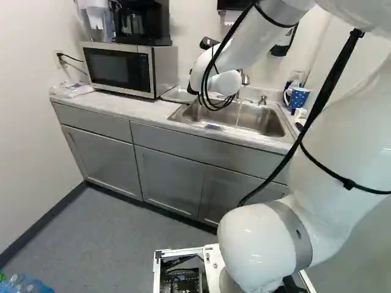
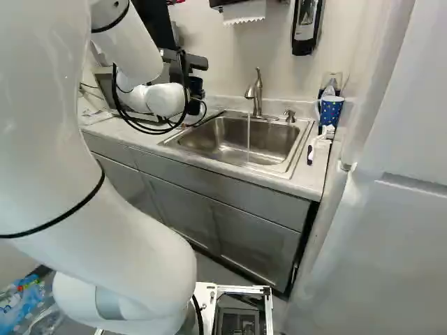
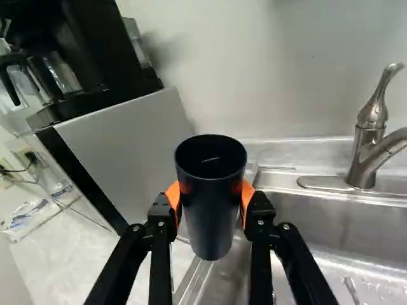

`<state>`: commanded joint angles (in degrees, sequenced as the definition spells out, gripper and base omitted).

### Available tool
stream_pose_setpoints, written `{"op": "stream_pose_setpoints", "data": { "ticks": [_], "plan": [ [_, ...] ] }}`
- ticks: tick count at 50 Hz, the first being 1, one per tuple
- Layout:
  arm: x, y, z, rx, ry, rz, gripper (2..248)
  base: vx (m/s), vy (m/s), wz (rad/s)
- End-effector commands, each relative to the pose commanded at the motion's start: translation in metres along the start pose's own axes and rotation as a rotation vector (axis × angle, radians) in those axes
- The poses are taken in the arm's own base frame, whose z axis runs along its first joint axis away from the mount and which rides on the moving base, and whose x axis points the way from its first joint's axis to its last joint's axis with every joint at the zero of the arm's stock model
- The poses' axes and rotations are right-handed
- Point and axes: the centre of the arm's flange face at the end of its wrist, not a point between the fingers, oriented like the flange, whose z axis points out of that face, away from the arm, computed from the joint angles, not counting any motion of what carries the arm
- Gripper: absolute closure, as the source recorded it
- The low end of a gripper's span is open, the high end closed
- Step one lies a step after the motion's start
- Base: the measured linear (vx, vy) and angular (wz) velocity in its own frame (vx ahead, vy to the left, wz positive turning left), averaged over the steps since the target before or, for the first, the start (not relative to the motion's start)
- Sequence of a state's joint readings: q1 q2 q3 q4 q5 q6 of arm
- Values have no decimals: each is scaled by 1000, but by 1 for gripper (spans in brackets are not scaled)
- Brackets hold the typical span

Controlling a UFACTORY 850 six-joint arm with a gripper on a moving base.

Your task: Rinse the cup and place it in the tray

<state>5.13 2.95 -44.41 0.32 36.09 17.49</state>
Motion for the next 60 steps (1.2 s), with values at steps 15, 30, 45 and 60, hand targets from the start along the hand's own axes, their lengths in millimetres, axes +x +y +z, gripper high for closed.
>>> {"op": "stream_pose_setpoints", "data": {
  "ticks": [15,30,45,60],
  "plan": [
    [0,0,0,0,0,158,139,0,0,0],
    [0,0,0,0,0,315,139,0,0,0],
    [0,0,0,0,0,473,139,0,0,0],
    [0,0,0,0,0,631,139,0,0,0]
  ]
}}
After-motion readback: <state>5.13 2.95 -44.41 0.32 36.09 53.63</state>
